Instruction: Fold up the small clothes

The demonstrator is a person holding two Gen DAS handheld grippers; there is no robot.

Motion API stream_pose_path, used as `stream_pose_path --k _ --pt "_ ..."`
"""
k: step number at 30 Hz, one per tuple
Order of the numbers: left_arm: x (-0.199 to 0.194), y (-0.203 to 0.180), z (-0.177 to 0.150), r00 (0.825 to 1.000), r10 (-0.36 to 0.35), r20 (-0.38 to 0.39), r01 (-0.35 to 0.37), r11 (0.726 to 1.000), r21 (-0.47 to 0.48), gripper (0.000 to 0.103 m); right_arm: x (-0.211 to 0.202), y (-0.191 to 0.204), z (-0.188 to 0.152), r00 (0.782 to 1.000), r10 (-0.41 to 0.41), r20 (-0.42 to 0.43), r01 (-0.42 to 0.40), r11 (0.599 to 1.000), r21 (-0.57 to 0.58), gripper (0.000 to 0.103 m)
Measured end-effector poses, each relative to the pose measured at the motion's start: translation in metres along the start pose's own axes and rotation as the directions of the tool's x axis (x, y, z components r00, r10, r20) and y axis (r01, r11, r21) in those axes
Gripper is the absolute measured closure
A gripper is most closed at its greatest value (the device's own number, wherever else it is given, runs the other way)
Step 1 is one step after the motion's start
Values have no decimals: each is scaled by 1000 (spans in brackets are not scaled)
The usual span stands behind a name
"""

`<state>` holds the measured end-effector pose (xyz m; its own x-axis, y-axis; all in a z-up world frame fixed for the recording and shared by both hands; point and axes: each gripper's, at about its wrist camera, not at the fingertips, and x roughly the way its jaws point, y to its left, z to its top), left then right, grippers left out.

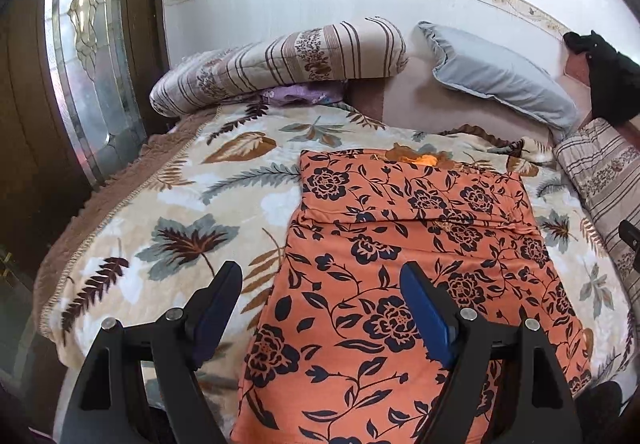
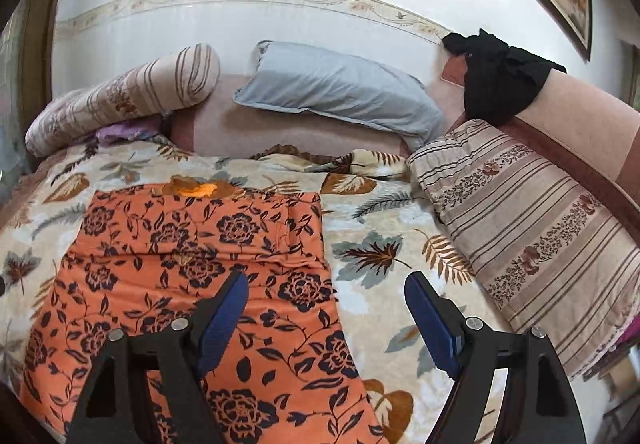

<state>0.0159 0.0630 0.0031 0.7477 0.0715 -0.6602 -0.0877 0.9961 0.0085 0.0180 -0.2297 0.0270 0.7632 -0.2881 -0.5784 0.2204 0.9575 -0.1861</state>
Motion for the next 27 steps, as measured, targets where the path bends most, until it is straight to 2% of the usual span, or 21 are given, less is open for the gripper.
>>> stream_pose_path --k 6,12,19,21,23,25,27 --pt "-21 -9 1 998 50 28 -51 998 37 21 -5 6 -14 997 81 -21 -81 997 7 20" --pt "-28 -14 0 996 80 24 -82 995 65 21 -5 19 -28 994 103 -43 -104 994 -19 20" --pt "-27 -15 -5 998 69 -5 -69 996 60 21 -1 27 -46 991 109 -77 -112 993 -35 20" --pt "-23 -13 -7 999 41 -28 -40 998 51 21 3 28 -50 989 113 -91 -117 992 -38 20" --pt "-16 -5 -11 998 12 -57 -10 1000 26 21 9 25 -57 981 152 -120 -156 987 -24 20" --pt "-7 7 -17 997 -9 -82 8 1000 -1 21 19 17 -65 964 213 -161 -213 977 13 20" --pt "4 21 -25 994 -5 -112 2 999 -32 21 33 -2 -77 931 294 -216 -280 956 92 20"
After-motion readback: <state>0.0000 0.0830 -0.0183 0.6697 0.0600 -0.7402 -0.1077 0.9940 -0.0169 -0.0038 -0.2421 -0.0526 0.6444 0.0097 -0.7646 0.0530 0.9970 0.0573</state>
